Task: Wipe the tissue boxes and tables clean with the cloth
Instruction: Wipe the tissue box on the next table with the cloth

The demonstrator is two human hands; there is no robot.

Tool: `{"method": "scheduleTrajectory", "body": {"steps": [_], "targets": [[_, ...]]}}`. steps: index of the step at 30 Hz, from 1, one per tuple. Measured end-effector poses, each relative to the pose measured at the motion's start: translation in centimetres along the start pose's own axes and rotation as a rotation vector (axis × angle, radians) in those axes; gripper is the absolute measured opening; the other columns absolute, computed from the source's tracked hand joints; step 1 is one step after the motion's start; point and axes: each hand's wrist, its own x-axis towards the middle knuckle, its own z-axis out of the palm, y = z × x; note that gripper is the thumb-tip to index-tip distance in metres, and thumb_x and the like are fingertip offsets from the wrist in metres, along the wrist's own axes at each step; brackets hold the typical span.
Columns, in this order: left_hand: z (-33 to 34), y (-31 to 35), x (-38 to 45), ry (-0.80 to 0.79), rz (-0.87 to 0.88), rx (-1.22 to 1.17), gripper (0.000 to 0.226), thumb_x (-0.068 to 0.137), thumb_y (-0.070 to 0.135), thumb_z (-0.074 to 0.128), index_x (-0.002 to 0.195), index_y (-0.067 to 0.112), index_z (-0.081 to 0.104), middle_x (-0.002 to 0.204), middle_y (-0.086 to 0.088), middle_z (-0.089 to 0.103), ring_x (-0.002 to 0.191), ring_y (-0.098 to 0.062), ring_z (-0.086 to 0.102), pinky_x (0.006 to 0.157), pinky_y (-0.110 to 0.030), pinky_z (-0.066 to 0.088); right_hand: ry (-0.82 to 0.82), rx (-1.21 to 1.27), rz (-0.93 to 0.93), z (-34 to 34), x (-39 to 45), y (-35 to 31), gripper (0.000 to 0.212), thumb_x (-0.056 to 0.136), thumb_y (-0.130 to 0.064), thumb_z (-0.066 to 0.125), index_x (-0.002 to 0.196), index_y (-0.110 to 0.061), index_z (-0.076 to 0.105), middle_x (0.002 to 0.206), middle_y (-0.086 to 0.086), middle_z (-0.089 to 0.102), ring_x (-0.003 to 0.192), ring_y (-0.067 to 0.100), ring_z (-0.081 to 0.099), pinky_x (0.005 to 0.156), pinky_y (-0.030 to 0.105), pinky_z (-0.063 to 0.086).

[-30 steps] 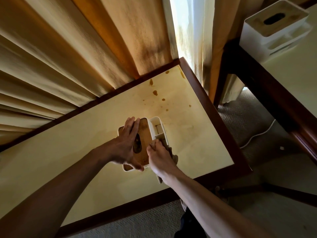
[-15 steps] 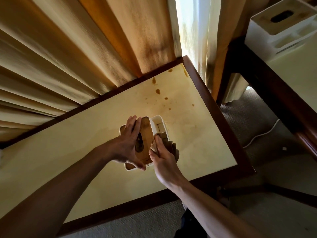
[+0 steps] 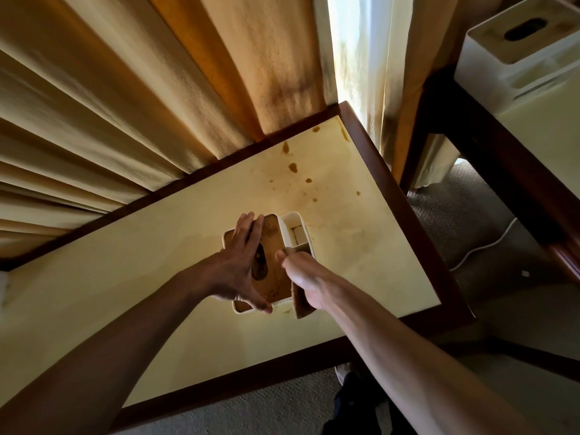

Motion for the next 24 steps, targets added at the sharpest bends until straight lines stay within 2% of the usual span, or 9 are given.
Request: {"method": "scheduleTrajectory", "body": {"steps": [3,6,9,14,16,18,22,23,24], "targets": [[0.0,0.0,0.1,-0.002,0.005,0.001,0.166,0.048,0.072,0.086,0.138,0.031,-0.048,0.142,0.016,-0.056,0.135,-0.016,-0.046,0.12,-0.046,0.019,0.005,0.026,-0.014,0.0,0.2,0.2,0.027,0.104,-0.033,0.035,0.103,-0.021,0.058,0.108,0.008,0.061,0.103,0.025,0.055,0.102,0.047,0.041],[0.0,0.0,0.1,-0.01,-0.003,-0.001,0.166,0.048,0.071,0.086,0.136,0.032,-0.05,0.141,0.016,-0.057,0.134,-0.016,-0.046,0.121,-0.047,0.018,0.055,0.013,-0.084,0.2,0.2,1.0,0.026,0.106,-0.03,0.033,0.094,-0.02,0.054,0.095,0.003,0.056,0.088,0.017,0.051,0.083,0.034,0.042],[0.0,0.2,0.0,-0.019,-0.012,-0.007,0.168,0.048,0.068,0.087,0.138,0.029,-0.049,0.142,0.014,-0.057,0.132,-0.016,-0.046,0.12,-0.047,0.015,0.232,-0.074,-0.188,1.5,0.2,2.5,0.02,0.102,-0.033,0.035,0.095,-0.023,0.051,0.1,0.001,0.058,0.099,0.021,0.055,0.096,0.042,0.042],[-0.1,0.3,0.0,-0.021,-0.004,-0.014,0.164,0.05,0.066,0.087,0.131,0.033,-0.052,0.14,0.014,-0.058,0.132,-0.014,-0.045,0.12,-0.046,0.012,0.217,0.012,-0.277,2.1,-2.2,3.5,0.036,0.105,-0.026,0.036,0.141,-0.024,0.035,0.135,-0.005,0.049,0.118,0.003,0.044,0.086,0.012,0.031],[0.0,0.2,0.1,-0.016,0.003,-0.017,0.164,0.049,0.067,0.087,0.129,0.034,-0.053,0.141,0.014,-0.057,0.133,-0.014,-0.045,0.12,-0.045,0.011,0.171,0.026,-0.311,1.9,-3.0,4.1,0.036,0.105,-0.029,0.037,0.141,-0.033,0.036,0.135,-0.007,0.046,0.112,-0.005,0.037,0.09,0.002,0.024],[0.0,0.2,0.1,-0.008,0.007,-0.02,0.165,0.048,0.069,0.086,0.132,0.032,-0.051,0.143,0.014,-0.055,0.133,-0.014,-0.045,0.12,-0.045,0.011,0.146,0.038,-0.285,1.4,-3.3,5.1,0.025,0.101,-0.037,0.039,0.126,-0.037,0.045,0.133,-0.009,0.048,0.127,0.004,0.036,0.111,0.023,0.023],[0.4,-0.3,0.2,0.007,0.019,-0.035,0.167,0.044,0.073,0.083,0.139,0.031,-0.048,0.145,0.015,-0.053,0.136,-0.014,-0.043,0.12,-0.046,0.009,0.012,0.15,-0.239,-1.4,-5.4,5.5,0.023,0.104,-0.027,0.041,0.097,-0.013,0.057,0.092,0.013,0.057,0.084,0.026,0.055,0.077,0.025,0.046],[0.5,-0.4,0.2,0.01,0.02,-0.042,0.167,0.043,0.073,0.082,0.139,0.031,-0.047,0.146,0.016,-0.052,0.138,-0.015,-0.042,0.12,-0.047,0.009,-0.007,0.171,-0.238,-2.4,-6.2,5.5,0.023,0.104,-0.026,0.04,0.099,-0.014,0.059,0.095,0.022,0.056,0.113,0.045,0.048,0.098,0.046,0.041],[0.5,-0.5,0.3,0.015,0.023,-0.046,0.167,0.042,0.074,0.082,0.14,0.031,-0.047,0.146,0.016,-0.052,0.139,-0.015,-0.04,0.12,-0.048,0.009,-0.018,0.202,-0.24,-3.4,-7.0,5.5,0.023,0.104,-0.026,0.04,0.104,-0.016,0.06,0.101,0.025,0.057,0.082,0.02,0.044,0.073,0.032,0.04]]}}
